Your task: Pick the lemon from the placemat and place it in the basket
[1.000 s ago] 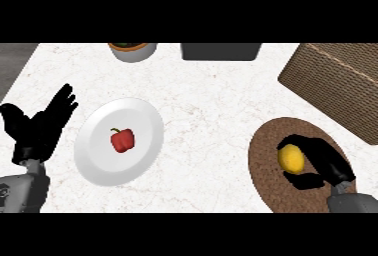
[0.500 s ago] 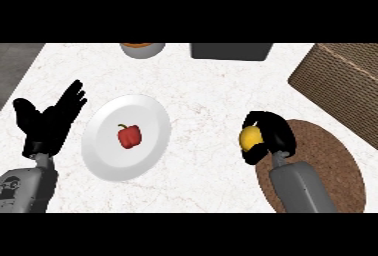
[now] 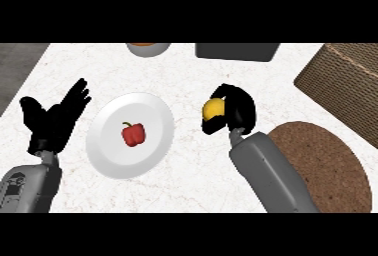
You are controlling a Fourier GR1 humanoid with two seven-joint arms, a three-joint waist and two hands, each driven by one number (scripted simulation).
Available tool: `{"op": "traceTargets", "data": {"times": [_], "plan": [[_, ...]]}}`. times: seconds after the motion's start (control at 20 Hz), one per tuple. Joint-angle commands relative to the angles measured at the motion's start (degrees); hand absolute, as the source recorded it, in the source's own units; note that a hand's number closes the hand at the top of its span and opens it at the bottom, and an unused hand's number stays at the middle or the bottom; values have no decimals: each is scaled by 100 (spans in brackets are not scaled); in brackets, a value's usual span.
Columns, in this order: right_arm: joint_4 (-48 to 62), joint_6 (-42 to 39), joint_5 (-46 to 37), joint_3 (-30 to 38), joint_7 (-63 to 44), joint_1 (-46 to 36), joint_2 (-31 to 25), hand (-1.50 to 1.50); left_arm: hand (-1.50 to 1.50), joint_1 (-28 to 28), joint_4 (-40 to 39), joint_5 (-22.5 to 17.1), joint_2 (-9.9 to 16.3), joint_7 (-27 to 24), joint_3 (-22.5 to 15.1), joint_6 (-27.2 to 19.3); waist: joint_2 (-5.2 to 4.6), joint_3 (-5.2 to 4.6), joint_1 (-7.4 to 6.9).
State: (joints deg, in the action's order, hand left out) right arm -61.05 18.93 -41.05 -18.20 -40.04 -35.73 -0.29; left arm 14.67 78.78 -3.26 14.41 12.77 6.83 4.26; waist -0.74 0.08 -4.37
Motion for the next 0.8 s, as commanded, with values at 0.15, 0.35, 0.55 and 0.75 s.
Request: {"op": "traceTargets", "data": {"times": [0.15,0.35,0.55,0.75], "plan": [[-353,2074,165,-818,-131,-757,28,150,0,-12,-242,62,66,-160,103,-22,52,-9,204],[-345,2322,-621,-1207,-1805,-1566,28,150,0,-301,73,-31,110,-79,164,35,100,-14,272],[-266,1398,-1211,-428,-2239,-2214,28,150,0,-465,193,52,42,-76,173,-117,106,-13,392],[-297,1082,-1655,-154,-2695,-2486,-26,150,0,-390,225,-38,171,34,269,7,102,-11,419]]}}
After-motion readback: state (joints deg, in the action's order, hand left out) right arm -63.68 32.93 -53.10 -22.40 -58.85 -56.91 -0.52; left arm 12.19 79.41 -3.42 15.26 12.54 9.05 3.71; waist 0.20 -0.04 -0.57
